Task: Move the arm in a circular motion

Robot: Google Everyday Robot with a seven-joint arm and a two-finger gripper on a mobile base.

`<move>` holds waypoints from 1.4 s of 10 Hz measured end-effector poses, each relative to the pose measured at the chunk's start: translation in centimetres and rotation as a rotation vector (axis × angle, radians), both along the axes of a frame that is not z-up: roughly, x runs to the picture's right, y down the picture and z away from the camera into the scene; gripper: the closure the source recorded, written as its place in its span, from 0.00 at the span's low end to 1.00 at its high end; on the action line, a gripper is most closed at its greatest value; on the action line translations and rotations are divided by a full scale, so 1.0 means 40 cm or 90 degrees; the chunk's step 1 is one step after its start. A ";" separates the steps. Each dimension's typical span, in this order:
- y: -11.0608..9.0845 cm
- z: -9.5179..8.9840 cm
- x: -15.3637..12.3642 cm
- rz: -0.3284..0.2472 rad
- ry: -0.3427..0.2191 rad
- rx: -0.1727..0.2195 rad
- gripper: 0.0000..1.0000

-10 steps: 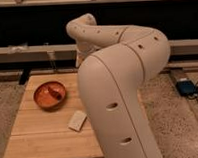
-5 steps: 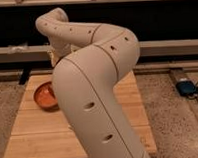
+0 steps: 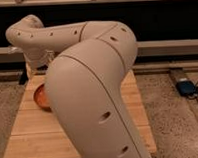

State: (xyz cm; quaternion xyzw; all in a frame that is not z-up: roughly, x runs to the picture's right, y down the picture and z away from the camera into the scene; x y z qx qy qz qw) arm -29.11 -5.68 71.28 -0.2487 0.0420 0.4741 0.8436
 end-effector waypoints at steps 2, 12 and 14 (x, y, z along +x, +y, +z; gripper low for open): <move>0.074 -0.071 -0.070 -0.049 -0.048 0.007 0.20; 0.423 -0.314 -0.092 -0.075 -0.158 -0.045 0.20; 0.442 -0.284 0.015 -0.036 -0.121 -0.071 0.20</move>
